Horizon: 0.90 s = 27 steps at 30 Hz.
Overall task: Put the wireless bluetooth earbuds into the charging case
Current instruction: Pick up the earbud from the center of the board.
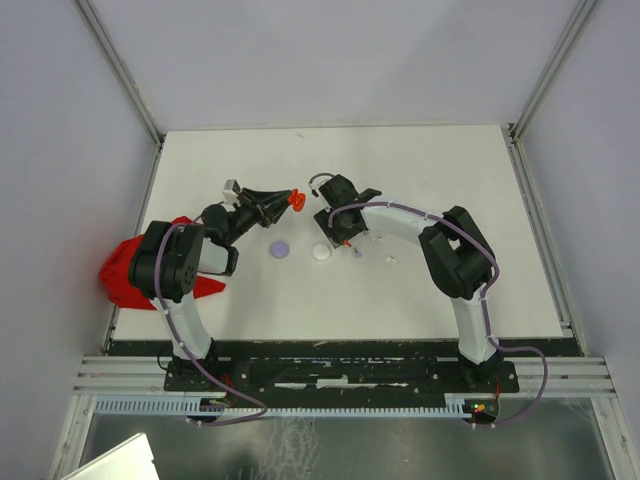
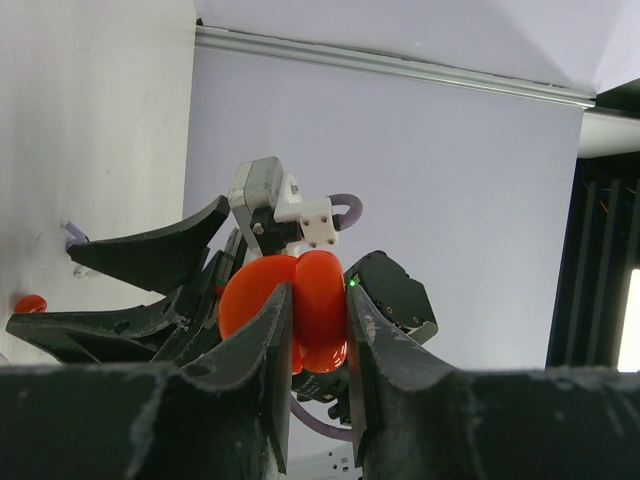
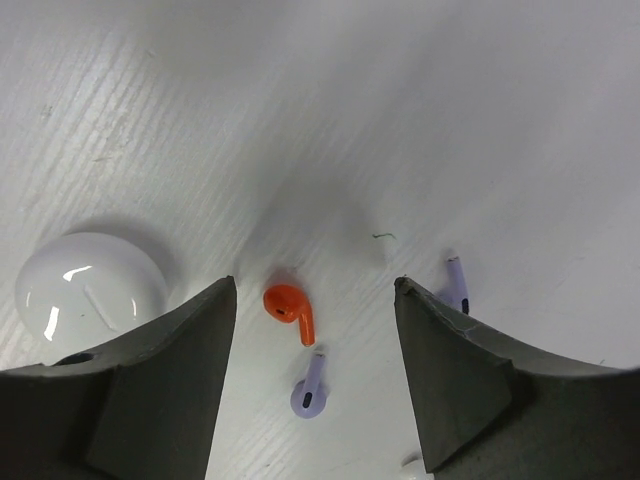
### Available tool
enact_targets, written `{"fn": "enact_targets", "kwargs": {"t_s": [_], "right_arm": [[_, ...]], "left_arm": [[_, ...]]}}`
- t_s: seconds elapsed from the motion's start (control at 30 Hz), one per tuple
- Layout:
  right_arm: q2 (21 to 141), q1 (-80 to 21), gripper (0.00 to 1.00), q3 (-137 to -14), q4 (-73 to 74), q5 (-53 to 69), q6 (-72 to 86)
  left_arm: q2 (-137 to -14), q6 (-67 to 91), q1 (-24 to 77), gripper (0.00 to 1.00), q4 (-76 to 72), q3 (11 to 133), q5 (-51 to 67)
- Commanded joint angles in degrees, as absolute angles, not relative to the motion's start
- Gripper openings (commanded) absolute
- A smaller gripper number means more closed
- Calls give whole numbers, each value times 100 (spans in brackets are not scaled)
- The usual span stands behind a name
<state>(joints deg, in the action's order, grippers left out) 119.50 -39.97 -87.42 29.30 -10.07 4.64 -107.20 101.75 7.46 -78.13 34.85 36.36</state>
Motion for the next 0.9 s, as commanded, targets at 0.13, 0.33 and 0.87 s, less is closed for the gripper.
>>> {"fn": "enact_targets", "kwargs": {"t_s": [0.13, 0.33, 0.87], "right_arm": [[11886, -3988, 65, -8974, 3113, -475, 461], [11959, -3976, 59, -8974, 3190, -458, 465], [12124, -3718, 47, -8958, 3077, 62, 539]], "left_arm": [[-10663, 10198, 703, 3, -8218, 3464, 3718], [-10640, 10202, 701, 3, -8229, 3444, 3719], [-10525, 10185, 680, 3, -8127, 3467, 3725]]}}
